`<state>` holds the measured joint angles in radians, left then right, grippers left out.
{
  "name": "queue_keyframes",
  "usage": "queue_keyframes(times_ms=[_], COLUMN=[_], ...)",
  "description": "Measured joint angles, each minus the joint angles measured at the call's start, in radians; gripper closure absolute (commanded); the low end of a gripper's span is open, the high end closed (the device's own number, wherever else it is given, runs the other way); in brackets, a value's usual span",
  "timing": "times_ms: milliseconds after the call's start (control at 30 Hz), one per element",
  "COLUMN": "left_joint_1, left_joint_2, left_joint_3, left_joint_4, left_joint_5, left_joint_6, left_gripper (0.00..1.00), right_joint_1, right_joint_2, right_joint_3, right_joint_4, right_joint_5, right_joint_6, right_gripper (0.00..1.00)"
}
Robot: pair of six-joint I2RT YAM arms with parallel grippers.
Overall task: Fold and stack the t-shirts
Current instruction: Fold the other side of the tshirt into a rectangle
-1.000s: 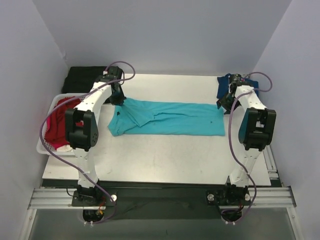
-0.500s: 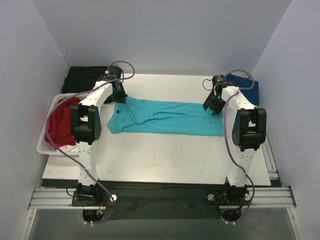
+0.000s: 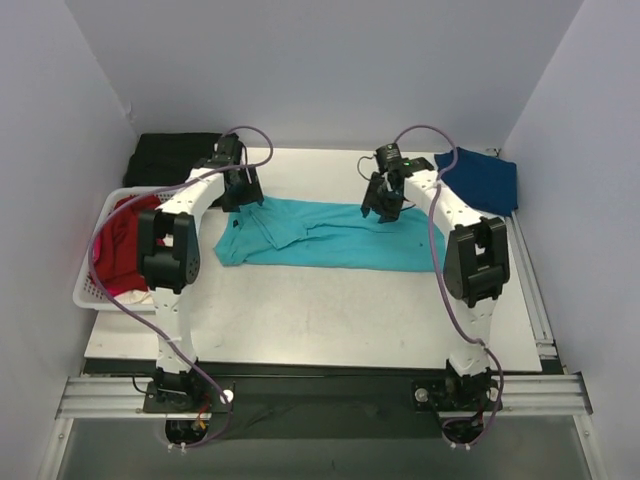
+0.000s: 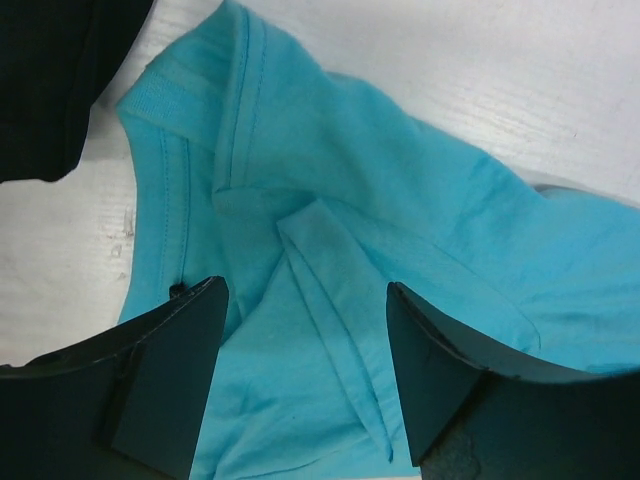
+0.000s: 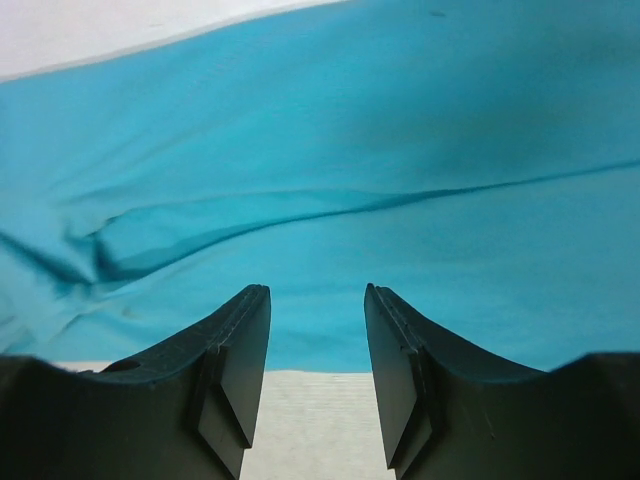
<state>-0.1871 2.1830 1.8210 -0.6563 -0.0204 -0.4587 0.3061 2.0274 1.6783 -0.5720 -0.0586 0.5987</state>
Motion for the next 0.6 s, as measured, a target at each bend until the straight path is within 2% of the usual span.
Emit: queue_keyframes(times_ms=[367,600], left_joint_1=[0.0,0.002], left_joint_2=[-0.166,-0.21], left_joint_3=[-0.187,-0.285], left_joint_4=[-0.005,-0.006], left_joint_5=[0.06,0.146], left_joint_6=[-0.034,-0.063], left_gripper=[0.25,0.27], right_joint_1=[0.248,0.315], right_joint_2=[0.161,0.275], right_joint_3=[0.24,0.316], right_joint_4=[0.008,-0.003], right_joint_5=[-0.133,-0.206], right_joint_6=[-0.056,-0.088], right_gripper=[0.56,0.56])
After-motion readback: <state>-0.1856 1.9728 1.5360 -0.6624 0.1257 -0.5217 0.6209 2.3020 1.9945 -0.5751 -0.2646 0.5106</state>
